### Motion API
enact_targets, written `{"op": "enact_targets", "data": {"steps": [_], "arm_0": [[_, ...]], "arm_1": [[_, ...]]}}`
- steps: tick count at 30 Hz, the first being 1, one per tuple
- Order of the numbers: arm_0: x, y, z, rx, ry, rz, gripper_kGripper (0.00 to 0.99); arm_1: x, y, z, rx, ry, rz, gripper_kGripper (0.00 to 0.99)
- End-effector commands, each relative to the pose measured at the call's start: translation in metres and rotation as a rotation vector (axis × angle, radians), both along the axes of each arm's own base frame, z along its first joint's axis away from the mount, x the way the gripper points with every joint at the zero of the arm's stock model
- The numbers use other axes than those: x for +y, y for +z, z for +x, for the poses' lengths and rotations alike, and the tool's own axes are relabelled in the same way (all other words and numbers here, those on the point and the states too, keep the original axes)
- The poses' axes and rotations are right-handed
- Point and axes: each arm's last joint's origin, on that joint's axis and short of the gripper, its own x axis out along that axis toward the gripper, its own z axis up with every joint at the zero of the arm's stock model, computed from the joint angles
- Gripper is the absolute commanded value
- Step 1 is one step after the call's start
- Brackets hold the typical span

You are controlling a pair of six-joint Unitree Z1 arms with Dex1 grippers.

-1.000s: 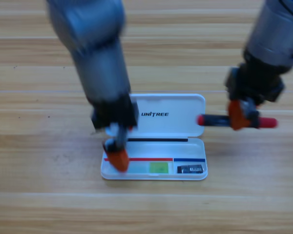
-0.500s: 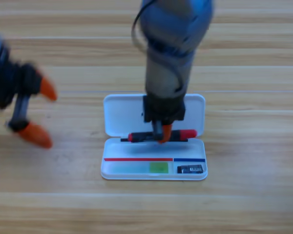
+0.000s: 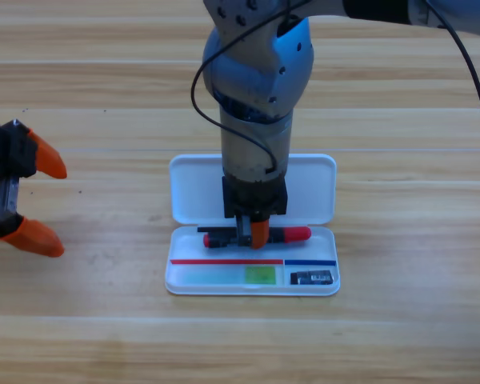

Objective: Clean up eraser and pencils

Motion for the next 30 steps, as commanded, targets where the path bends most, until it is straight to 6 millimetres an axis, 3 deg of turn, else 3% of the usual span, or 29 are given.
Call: {"op": "enact_targets", "data": {"steps": [1, 2, 3, 4, 9, 13, 16, 19, 23, 26, 30], "arm_0": [[0.003, -0.005, 0.001, 0.023, 0.030, -0.005, 0.990], [0.003, -0.005, 0.001, 0.025, 0.029, -0.006, 0.990], [0.004, -0.005, 0.001, 0.027, 0.030, -0.003, 0.990], [0.003, -0.006, 0.001, 0.030, 0.030, -0.002, 0.990], [0.003, -0.006, 0.002, 0.035, 0.030, 0.001, 0.990], [0.001, -0.002, 0.007, 0.021, 0.033, -0.004, 0.990], [-0.006, 0.007, 0.023, -0.006, 0.042, -0.017, 0.986], [-0.021, 0.010, 0.056, -0.013, 0.058, -0.029, 0.985], [-0.048, 0.002, 0.110, -0.003, 0.050, -0.063, 0.925], [-0.068, -0.018, 0.148, 0.029, 0.028, -0.096, 0.844], [-0.085, -0.043, 0.185, 0.071, 0.007, -0.145, 0.680]], "arm_1": [[0.006, -0.020, -0.011, 0.047, -0.001, -0.058, 0.446], [0.005, -0.015, -0.013, 0.048, -0.015, -0.049, 0.718], [0.004, -0.007, -0.014, 0.047, -0.031, -0.034, 0.868], [0.002, 0.004, -0.019, 0.048, -0.029, -0.015, 0.911], [-0.020, 0.076, -0.056, 0.102, 0.002, 0.120, 0.959], [-0.057, 0.142, -0.087, 0.133, 0.034, 0.269, 0.977], [-0.088, 0.178, -0.108, 0.156, 0.058, 0.392, 0.989], [-0.122, 0.192, -0.120, 0.139, 0.043, 0.524, 0.990], [-0.159, 0.188, -0.133, 0.154, 0.027, 0.675, 0.990], [-0.171, 0.183, -0.139, 0.190, 0.017, 0.702, 0.990], [-0.180, 0.184, -0.146, 0.210, 0.015, 0.713, 0.990]]}}
